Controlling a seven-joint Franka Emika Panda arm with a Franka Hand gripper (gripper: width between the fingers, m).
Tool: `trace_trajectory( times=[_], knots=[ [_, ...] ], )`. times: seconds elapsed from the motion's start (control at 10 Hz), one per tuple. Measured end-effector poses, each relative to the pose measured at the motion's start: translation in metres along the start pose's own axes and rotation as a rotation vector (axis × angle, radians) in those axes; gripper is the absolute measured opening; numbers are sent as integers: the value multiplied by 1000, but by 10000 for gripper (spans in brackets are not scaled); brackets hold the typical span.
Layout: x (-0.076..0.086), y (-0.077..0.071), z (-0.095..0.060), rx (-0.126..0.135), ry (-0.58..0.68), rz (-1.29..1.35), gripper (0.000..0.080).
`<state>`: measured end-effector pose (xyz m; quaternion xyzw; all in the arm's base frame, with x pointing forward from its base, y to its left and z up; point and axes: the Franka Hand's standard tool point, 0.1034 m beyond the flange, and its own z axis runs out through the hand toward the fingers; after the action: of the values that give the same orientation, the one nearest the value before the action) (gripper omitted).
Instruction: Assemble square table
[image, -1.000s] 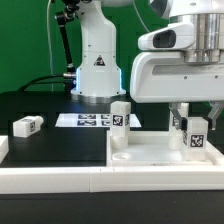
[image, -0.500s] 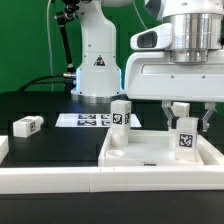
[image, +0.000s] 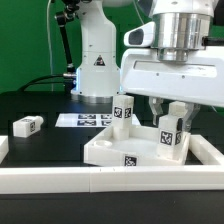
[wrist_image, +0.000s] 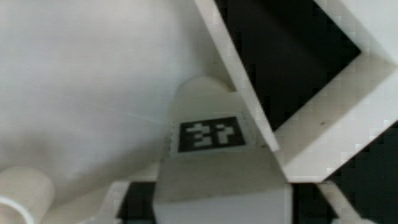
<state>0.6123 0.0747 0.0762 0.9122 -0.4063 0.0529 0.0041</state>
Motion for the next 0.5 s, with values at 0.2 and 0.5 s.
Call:
trace_trajectory(
  times=[0.2,0.5],
  knots=[
    [0,0,0,0,0,0,543],
    [2,-1,-14,19,1,-217,626]
  ],
)
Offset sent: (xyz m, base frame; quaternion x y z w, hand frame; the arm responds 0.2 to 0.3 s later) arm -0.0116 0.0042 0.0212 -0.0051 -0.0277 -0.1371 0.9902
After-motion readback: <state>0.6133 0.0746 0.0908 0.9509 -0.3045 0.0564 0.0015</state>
